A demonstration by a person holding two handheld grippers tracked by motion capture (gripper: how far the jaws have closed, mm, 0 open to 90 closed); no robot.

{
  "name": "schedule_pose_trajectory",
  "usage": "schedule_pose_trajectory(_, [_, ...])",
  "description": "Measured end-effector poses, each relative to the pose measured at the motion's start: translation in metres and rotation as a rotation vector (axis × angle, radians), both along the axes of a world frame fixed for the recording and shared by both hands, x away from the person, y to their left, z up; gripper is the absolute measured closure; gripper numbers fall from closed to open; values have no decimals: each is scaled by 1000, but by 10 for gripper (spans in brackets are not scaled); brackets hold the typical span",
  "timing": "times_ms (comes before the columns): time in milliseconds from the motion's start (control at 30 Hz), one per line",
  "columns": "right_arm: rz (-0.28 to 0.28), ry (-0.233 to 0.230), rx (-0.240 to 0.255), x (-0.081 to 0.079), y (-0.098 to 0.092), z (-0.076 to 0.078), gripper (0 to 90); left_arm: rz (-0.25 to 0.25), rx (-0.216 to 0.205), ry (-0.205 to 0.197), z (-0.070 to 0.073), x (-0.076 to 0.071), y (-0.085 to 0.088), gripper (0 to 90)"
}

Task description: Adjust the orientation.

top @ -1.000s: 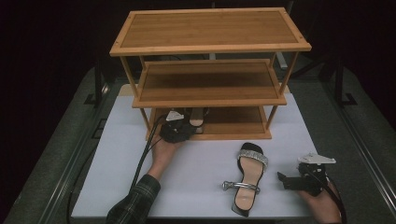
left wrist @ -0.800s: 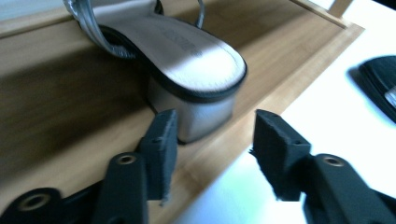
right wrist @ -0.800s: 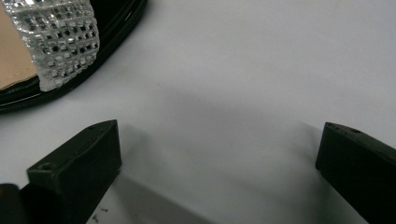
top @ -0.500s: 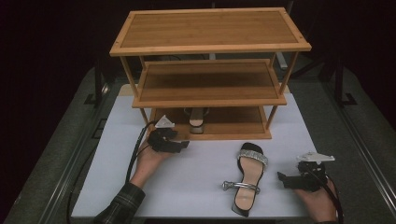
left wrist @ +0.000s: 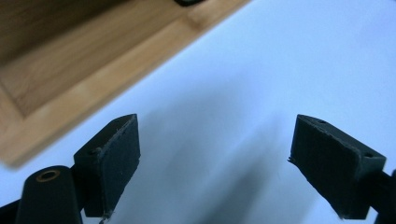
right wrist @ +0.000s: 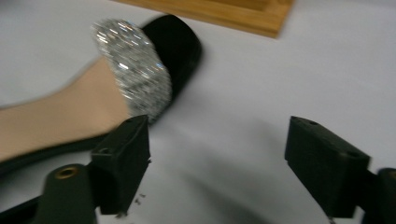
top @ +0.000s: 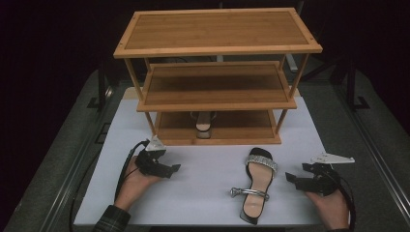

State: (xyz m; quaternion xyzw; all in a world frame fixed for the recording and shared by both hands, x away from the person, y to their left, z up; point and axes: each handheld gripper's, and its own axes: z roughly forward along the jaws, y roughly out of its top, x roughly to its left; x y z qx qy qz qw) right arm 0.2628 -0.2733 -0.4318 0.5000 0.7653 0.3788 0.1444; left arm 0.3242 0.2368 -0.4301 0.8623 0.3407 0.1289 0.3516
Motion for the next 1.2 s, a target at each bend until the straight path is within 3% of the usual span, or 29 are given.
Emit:
schedule_pose_trajectory(100, [47, 1, 57, 3, 6, 3, 321, -1, 7, 10, -3, -11, 9, 135])
schedule_pose_trajectory(300, [115, -20, 69, 10, 22, 11, 390, 14, 11, 29, -12, -30, 34, 133])
schedule_pose_trajectory(400, [139, -37, 74, 17, 33, 16, 409, 24, 15, 23, -16, -39, 44, 133])
schedule_pose_trajectory(567, [194, -51, 85, 35, 52, 22, 428, 24, -17, -18, -20, -48, 57, 133])
schedule_pose_trajectory(733, [239, -39, 74, 52, 69, 20, 446, 22, 0, -40, -22, -50, 57, 133])
schedule_pose_trajectory(900, [287, -11, 40, 65, 83, 13, 486, 22, -3, -38, -22, -50, 57, 132])
schedule_pose_trajectory(1200, [320, 22, -10, 72, 92, 7, 564, 23, -6, -35, -22, -50, 57, 132])
